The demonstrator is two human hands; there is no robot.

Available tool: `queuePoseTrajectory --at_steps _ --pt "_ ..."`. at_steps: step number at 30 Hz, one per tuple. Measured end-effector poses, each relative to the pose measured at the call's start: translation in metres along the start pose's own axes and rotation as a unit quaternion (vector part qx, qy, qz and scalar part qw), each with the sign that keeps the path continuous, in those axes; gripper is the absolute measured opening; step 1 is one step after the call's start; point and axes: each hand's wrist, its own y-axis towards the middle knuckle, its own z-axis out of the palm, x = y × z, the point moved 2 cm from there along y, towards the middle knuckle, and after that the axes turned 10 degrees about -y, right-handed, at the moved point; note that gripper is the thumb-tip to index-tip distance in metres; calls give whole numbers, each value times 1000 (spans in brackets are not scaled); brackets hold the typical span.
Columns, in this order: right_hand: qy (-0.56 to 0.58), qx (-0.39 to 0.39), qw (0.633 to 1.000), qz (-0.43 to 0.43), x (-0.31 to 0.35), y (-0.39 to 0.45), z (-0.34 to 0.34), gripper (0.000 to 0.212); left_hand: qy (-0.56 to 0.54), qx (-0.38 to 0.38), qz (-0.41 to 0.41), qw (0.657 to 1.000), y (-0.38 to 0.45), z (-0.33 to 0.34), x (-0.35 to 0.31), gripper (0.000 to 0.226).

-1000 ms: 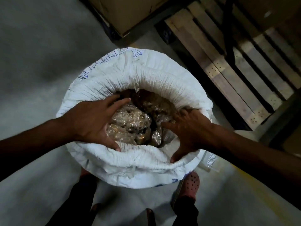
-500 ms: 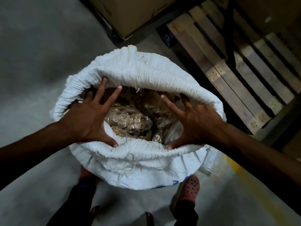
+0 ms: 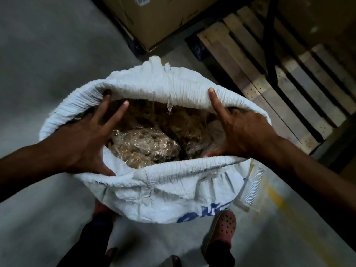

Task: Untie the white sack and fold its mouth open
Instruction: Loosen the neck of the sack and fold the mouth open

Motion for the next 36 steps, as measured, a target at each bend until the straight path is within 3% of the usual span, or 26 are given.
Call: queuePoseTrajectory --at_steps 8,17,19,22,23,25,28,31,36 --pt "-5 28 998 -64 3 -5 -1 150 -27 -3 23 999 -1 -10 -10 164" --pt "-92 65 977 -180 38 -7 2 126 136 143 -112 974 29 -21 -47 169" --pt "-97 77 970 -211 47 -4 3 119 171 131 -93 972 47 -26 -54 152" --pt "-60 125 949 -283 63 -1 7 104 103 130 17 986 84 -20 -52 97" --pt "-42 134 942 -304 69 -1 8 99 56 144 32 987 96 -16 -50 89" --pt "-25 139 928 -344 78 -5 11 90 11 156 39 987 112 -12 -47 95" --pt "-6 162 905 -394 88 -18 8 86 80 116 11 990 120 -9 -40 115" --pt "4 177 888 -424 91 -34 8 88 124 58 -8 991 112 -16 -34 116" --pt "-10 185 887 -424 87 -47 -3 83 106 2 76 991 98 -28 -32 106"
